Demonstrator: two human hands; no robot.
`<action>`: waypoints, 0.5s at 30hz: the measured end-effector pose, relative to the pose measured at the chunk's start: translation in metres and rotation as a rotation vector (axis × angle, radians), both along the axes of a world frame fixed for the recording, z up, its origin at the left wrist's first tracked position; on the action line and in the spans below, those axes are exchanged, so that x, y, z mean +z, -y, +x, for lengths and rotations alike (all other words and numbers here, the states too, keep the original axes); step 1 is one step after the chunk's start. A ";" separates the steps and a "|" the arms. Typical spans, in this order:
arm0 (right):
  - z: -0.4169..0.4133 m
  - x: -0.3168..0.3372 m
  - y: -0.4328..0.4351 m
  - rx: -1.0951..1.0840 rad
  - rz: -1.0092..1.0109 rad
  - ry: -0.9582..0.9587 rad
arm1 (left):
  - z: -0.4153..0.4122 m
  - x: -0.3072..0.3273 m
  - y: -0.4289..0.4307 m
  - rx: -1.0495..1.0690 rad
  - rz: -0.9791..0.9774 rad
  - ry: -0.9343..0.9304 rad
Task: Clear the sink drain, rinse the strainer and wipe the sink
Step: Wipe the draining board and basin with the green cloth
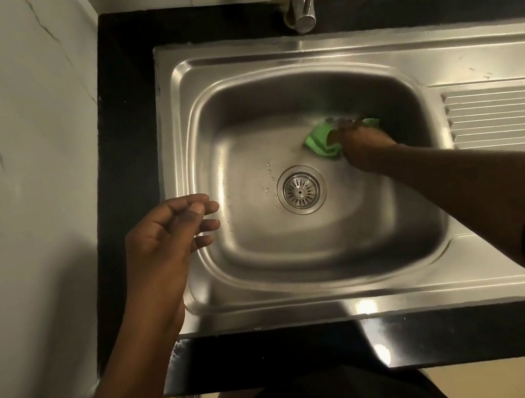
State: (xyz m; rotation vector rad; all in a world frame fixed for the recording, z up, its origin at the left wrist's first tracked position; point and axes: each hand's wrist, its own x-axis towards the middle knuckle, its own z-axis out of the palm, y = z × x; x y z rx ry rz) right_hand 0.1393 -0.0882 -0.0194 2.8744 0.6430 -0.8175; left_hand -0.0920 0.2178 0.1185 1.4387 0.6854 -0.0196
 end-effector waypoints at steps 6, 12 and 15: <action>-0.052 0.004 0.017 0.040 -0.181 -0.218 | -0.001 0.000 0.003 -0.005 -0.040 0.009; -0.111 -0.013 0.001 0.026 -0.227 -0.479 | 0.005 0.003 0.008 -0.016 -0.064 0.028; -0.124 -0.020 -0.009 -0.023 -0.171 -0.527 | 0.009 0.004 0.007 -0.029 -0.068 0.028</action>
